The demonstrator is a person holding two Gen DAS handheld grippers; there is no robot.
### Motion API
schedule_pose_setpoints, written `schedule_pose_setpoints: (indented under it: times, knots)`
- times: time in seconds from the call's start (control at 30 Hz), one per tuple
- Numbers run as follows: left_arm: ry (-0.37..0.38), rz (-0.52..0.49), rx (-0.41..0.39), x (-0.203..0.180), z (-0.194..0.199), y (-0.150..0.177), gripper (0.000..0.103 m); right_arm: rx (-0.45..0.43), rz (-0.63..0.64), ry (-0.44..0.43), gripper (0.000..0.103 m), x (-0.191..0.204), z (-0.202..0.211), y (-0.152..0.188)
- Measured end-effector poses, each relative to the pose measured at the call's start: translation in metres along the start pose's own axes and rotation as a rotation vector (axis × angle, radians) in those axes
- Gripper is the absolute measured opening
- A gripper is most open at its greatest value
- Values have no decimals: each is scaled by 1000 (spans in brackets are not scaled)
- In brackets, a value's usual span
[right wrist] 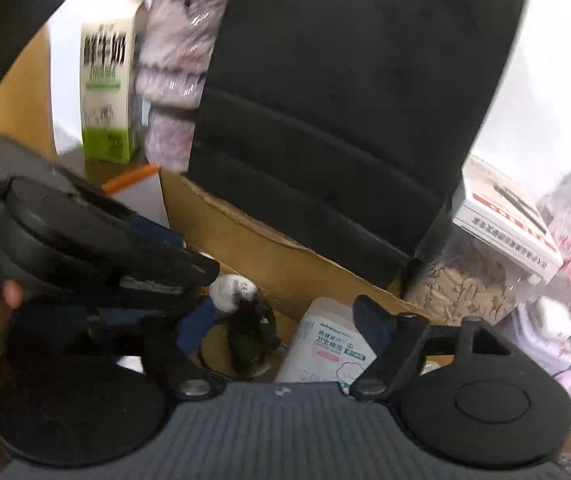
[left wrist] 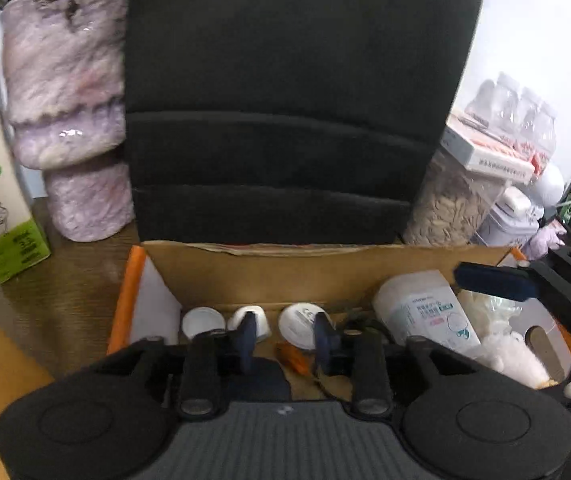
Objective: Organize objects
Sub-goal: 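Carry the orange item and black cable into the box and release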
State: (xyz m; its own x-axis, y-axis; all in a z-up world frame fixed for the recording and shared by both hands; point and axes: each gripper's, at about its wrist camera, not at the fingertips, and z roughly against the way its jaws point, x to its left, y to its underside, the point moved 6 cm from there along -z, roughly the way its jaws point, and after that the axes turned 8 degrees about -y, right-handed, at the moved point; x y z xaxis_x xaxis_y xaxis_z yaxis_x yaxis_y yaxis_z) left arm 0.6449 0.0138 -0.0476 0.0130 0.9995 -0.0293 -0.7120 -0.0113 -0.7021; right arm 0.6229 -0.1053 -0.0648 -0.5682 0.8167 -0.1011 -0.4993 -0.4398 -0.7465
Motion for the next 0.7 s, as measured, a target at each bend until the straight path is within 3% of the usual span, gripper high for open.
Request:
schedule_pose_setpoints:
  times: [0.1, 0.23, 0.4, 0.5, 0.6, 0.7]
  knots:
    - [6, 18, -30, 6, 17, -7, 42, -18, -72, -13, 85, -17, 16, -4]
    - [-12, 26, -72, 4, 51, -17, 52, -68, -121, 42, 85, -35, 50, -10]
    - [-49, -21, -115, -11, 115, -10, 58, -106, -101, 78, 85, -26, 109, -10]
    - [-36, -65, -211, -22, 173, 26, 73, -173, -106, 58, 96, -6, 164, 8]
    - [-6, -111, -244, -31, 224, 84, 73, -220, -104, -5, 100, 25, 218, 45]
    - [38, -89, -276, -31, 282, 148, 75, -248, -133, -44, 101, 61, 267, 95]
